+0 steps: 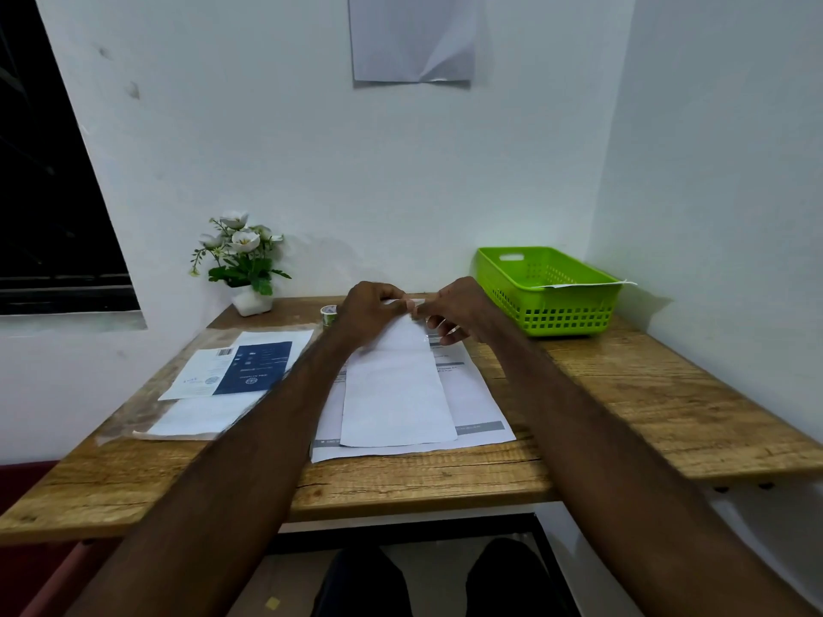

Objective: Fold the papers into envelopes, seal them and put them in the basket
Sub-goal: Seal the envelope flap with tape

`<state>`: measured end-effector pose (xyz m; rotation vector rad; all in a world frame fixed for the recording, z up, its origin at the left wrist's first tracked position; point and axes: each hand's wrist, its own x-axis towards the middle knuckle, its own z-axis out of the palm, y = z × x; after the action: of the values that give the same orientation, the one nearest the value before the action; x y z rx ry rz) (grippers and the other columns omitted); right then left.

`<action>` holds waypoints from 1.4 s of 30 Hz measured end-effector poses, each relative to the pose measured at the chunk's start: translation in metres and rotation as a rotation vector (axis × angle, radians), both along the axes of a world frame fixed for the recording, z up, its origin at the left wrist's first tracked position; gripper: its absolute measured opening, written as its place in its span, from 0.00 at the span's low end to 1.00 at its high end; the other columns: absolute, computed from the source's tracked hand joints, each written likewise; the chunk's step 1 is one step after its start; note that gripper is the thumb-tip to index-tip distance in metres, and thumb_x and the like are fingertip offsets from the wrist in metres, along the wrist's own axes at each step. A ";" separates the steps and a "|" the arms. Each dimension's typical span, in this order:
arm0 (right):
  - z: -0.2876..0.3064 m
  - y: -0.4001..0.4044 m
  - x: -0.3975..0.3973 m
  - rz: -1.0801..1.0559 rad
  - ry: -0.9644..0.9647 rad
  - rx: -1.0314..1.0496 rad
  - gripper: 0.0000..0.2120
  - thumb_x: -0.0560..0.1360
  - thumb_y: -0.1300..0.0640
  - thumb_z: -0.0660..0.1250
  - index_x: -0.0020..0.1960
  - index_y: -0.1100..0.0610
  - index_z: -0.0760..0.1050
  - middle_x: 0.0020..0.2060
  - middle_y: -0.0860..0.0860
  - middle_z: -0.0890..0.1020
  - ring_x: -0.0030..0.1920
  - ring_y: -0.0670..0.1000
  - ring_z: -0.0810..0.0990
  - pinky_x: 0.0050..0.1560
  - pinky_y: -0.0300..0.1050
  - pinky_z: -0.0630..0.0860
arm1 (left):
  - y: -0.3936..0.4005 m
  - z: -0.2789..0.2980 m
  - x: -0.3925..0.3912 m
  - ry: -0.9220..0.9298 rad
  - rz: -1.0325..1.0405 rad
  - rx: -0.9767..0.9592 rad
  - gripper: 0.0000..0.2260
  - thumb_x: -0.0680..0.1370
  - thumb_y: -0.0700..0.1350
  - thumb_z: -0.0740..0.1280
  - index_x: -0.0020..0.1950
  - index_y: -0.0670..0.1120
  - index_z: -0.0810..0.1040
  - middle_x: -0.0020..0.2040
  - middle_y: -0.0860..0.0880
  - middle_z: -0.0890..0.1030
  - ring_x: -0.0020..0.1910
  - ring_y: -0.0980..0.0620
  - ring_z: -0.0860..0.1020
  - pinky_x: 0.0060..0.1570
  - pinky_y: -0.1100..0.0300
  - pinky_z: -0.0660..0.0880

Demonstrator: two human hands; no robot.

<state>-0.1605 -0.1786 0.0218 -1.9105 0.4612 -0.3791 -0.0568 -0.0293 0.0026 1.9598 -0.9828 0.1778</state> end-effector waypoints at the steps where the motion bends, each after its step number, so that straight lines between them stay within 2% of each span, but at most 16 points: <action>1: 0.000 0.000 0.001 -0.005 -0.003 -0.004 0.15 0.65 0.57 0.82 0.44 0.65 0.82 0.30 0.56 0.81 0.22 0.49 0.75 0.28 0.42 0.78 | 0.000 0.000 0.000 0.000 -0.005 -0.001 0.09 0.78 0.47 0.74 0.50 0.41 0.87 0.46 0.44 0.87 0.43 0.55 0.77 0.45 0.59 0.70; 8: 0.002 0.000 0.000 -0.006 0.040 -0.011 0.15 0.65 0.57 0.82 0.44 0.65 0.83 0.28 0.54 0.83 0.22 0.48 0.76 0.28 0.42 0.78 | -0.001 -0.001 0.002 -0.001 0.000 0.009 0.08 0.78 0.48 0.74 0.48 0.43 0.87 0.42 0.49 0.84 0.42 0.56 0.76 0.45 0.58 0.71; 11: 0.004 -0.002 -0.004 0.013 0.070 0.005 0.18 0.67 0.53 0.81 0.47 0.65 0.83 0.27 0.52 0.83 0.22 0.46 0.77 0.28 0.41 0.78 | -0.002 -0.001 0.002 -0.013 -0.019 0.009 0.08 0.78 0.48 0.74 0.48 0.43 0.87 0.40 0.49 0.84 0.40 0.57 0.76 0.44 0.59 0.70; 16: 0.010 -0.007 -0.010 0.001 0.078 0.013 0.19 0.69 0.48 0.77 0.46 0.65 0.84 0.32 0.56 0.83 0.25 0.49 0.77 0.30 0.42 0.80 | -0.003 -0.002 0.002 -0.003 -0.029 -0.003 0.09 0.77 0.51 0.75 0.45 0.45 0.86 0.35 0.54 0.81 0.33 0.63 0.72 0.37 0.62 0.68; 21: 0.007 -0.016 -0.007 -0.065 -0.021 0.021 0.22 0.74 0.46 0.75 0.48 0.67 0.84 0.32 0.56 0.81 0.27 0.51 0.75 0.29 0.41 0.78 | -0.002 -0.004 0.007 -0.004 -0.021 -0.001 0.09 0.78 0.48 0.74 0.48 0.43 0.87 0.41 0.48 0.85 0.39 0.57 0.75 0.43 0.59 0.70; 24: 0.006 -0.018 -0.005 0.003 -0.025 0.042 0.20 0.70 0.45 0.77 0.48 0.63 0.85 0.38 0.56 0.84 0.32 0.51 0.78 0.33 0.43 0.80 | -0.003 -0.003 0.008 0.004 -0.011 -0.003 0.08 0.78 0.48 0.74 0.48 0.44 0.87 0.41 0.50 0.84 0.39 0.58 0.75 0.43 0.60 0.70; 26: 0.003 -0.019 -0.004 0.065 0.003 0.058 0.22 0.65 0.44 0.82 0.48 0.61 0.86 0.44 0.56 0.87 0.38 0.51 0.82 0.36 0.45 0.82 | -0.003 -0.003 0.008 0.006 -0.015 -0.001 0.08 0.78 0.49 0.74 0.47 0.45 0.87 0.41 0.49 0.84 0.38 0.59 0.75 0.41 0.60 0.69; 28: 0.000 -0.020 -0.002 0.104 0.035 0.071 0.25 0.61 0.44 0.84 0.49 0.60 0.86 0.45 0.55 0.88 0.40 0.52 0.84 0.39 0.48 0.83 | -0.001 -0.003 0.008 0.006 -0.034 -0.007 0.06 0.78 0.50 0.74 0.45 0.48 0.86 0.38 0.51 0.84 0.34 0.62 0.74 0.37 0.62 0.69; 32: -0.005 -0.023 0.004 0.146 0.051 0.107 0.18 0.65 0.52 0.83 0.49 0.61 0.86 0.41 0.54 0.88 0.36 0.50 0.85 0.39 0.48 0.83 | -0.001 -0.003 0.008 0.044 -0.059 -0.039 0.05 0.78 0.48 0.74 0.44 0.49 0.86 0.37 0.53 0.83 0.32 0.65 0.74 0.36 0.67 0.69; 35: -0.009 -0.023 0.006 0.177 0.052 0.120 0.11 0.67 0.55 0.81 0.46 0.58 0.87 0.40 0.53 0.88 0.35 0.50 0.86 0.39 0.48 0.83 | -0.002 -0.002 0.007 0.053 -0.063 -0.046 0.05 0.79 0.46 0.73 0.44 0.48 0.87 0.38 0.53 0.84 0.33 0.65 0.75 0.36 0.68 0.70; 42: -0.014 -0.020 0.008 0.226 -0.008 0.156 0.09 0.68 0.56 0.81 0.46 0.57 0.88 0.40 0.52 0.87 0.35 0.50 0.85 0.38 0.45 0.83 | -0.003 -0.003 0.008 0.072 -0.067 -0.067 0.07 0.78 0.46 0.73 0.45 0.44 0.88 0.33 0.56 0.82 0.29 0.67 0.73 0.32 0.72 0.68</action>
<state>-0.1525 -0.1988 0.0082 -1.7860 0.2578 -0.1970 -0.0487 -0.0323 -0.0003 1.8566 -0.9821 0.1008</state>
